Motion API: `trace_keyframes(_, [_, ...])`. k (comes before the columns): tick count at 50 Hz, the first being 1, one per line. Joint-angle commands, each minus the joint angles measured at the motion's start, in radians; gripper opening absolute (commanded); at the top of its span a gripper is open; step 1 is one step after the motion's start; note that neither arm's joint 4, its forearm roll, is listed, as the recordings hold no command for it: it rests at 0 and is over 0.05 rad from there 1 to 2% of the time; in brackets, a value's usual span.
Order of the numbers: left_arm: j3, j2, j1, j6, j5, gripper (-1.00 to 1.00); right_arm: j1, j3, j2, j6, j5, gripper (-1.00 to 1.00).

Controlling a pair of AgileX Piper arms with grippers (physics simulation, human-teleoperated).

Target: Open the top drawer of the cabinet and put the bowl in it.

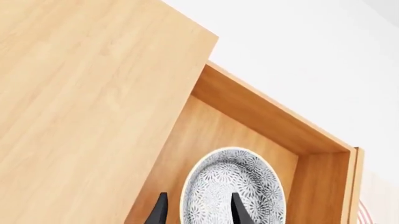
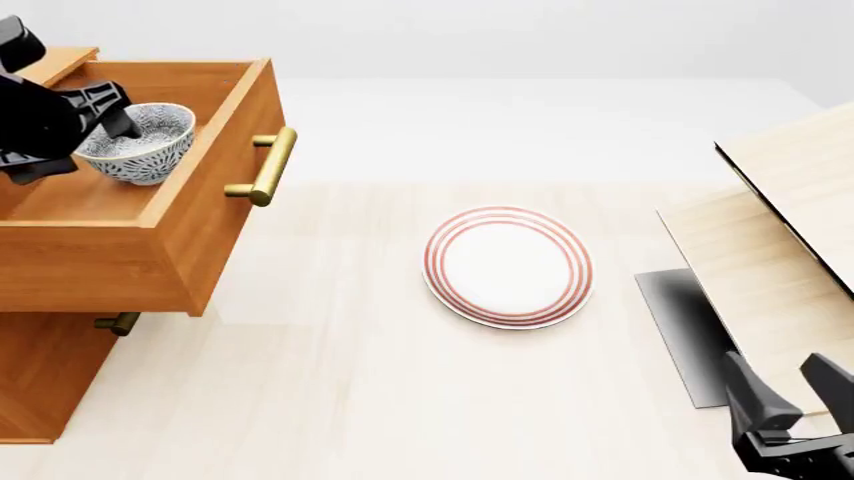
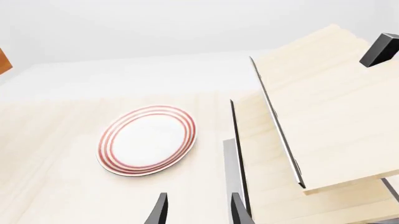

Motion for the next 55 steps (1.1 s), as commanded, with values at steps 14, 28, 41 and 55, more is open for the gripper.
trace_keyframes(14, [0.018, -0.088, 0.003, 0.025, 0.068, 1.00, 0.001, -0.001, -0.001, 0.001, 0.003, 1.00])
trace_keyframes(28, [0.025, -0.166, 0.005, 0.044, 0.125, 1.00, 0.001, 0.000, 0.005, 0.001, -0.002, 1.00])
trace_keyframes(41, [0.019, -0.228, -0.014, 0.059, 0.180, 1.00, 0.002, -0.001, 0.005, 0.002, 0.000, 1.00])
trace_keyframes(55, [0.000, -0.305, -0.021, 0.071, 0.251, 1.00, 0.002, -0.001, 0.005, 0.003, 0.002, 1.00])
